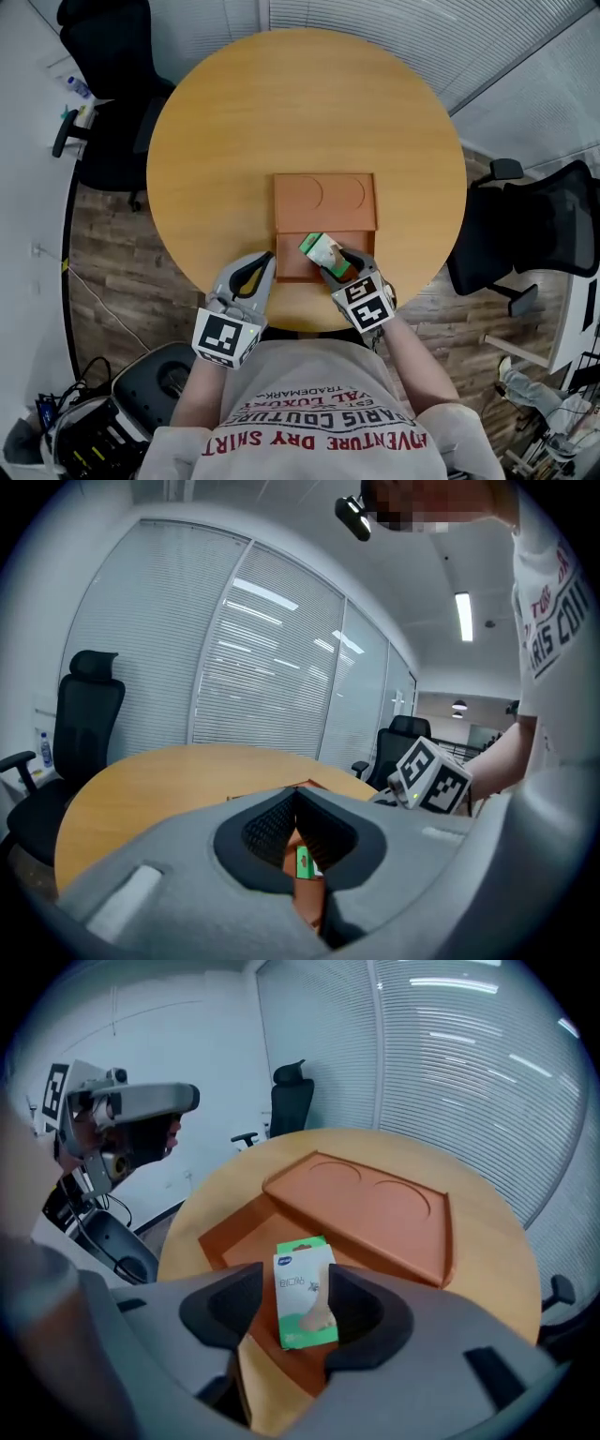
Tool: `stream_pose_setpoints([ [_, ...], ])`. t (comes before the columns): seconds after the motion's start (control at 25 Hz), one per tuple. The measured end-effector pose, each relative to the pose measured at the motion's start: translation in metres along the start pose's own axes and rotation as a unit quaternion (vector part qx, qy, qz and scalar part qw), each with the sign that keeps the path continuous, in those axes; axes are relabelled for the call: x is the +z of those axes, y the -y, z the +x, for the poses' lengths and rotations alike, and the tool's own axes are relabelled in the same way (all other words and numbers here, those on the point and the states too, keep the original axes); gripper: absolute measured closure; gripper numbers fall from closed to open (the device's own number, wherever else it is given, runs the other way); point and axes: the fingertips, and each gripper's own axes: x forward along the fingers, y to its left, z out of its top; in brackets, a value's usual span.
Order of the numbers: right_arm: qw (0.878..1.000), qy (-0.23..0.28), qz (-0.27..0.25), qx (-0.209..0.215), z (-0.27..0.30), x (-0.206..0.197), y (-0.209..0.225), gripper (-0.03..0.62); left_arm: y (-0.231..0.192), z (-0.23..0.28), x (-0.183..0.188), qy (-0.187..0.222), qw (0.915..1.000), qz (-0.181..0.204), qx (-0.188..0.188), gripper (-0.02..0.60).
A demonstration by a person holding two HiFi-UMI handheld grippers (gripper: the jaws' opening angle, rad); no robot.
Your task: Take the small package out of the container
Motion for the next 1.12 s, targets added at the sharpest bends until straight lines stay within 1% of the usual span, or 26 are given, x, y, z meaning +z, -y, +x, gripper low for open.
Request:
stream_pose_setpoints([
  [0.04, 1.0, -0.011, -0.013, -0.002, 0.006, -0.002, 0.001, 0.361, 0.0, 0.002, -0.002, -0.005, 1.0, 0.002, -0.008, 0.571],
  [0.12, 0.998, -0.037, -0.042, -0.011, 0.018, -0.005, 0.004, 0.308, -0.002, 0.005, -0.006, -0.013, 0.9997, 0.006, -0.021, 0.571],
  [0.2, 0.996, -0.061, -0.069, -0.02, 0.03, -0.009, 0.008, 0.255, -0.008, 0.007, -0.009, -0.015, 0.9996, 0.007, -0.024, 0.57],
  [0.28, 0.992, -0.082, -0.093, -0.025, 0.042, -0.014, 0.012, 0.228, -0.015, 0.009, -0.01, -0.014, 0.9997, 0.003, -0.022, 0.57],
  [0.4, 0.988, -0.107, -0.104, -0.03, 0.056, -0.018, 0.014, 0.224, -0.023, 0.008, -0.012, -0.015, 0.9997, -0.001, -0.021, 0.57],
  [0.48, 0.988, -0.123, -0.093, -0.029, 0.063, -0.022, 0.015, 0.223, -0.027, 0.003, -0.015, -0.018, 0.9996, -0.001, -0.022, 0.571],
  [0.56, 0.988, -0.134, -0.074, -0.019, 0.068, -0.025, 0.013, 0.223, -0.031, -0.002, -0.017, -0.018, 0.9996, -0.007, -0.02, 0.57],
  [0.64, 0.989, -0.133, -0.061, -0.008, 0.069, -0.026, 0.012, 0.223, -0.035, -0.004, -0.018, -0.015, 0.9996, -0.018, -0.018, 0.571],
  [0.8, 0.991, -0.119, -0.062, -0.004, 0.069, -0.025, 0.015, 0.223, -0.04, -0.004, -0.019, -0.013, 0.9993, -0.033, -0.014, 0.569],
  [1.0, 0.989, -0.126, -0.075, 0.004, 0.067, -0.028, 0.014, 0.232, -0.035, -0.012, -0.014, -0.012, 0.9996, -0.026, -0.008, 0.569],
  [1.12, 0.989, -0.127, -0.078, 0.007, 0.065, -0.027, 0.015, 0.237, -0.031, -0.015, -0.011, -0.013, 0.9996, -0.026, 0.005, 0.569],
])
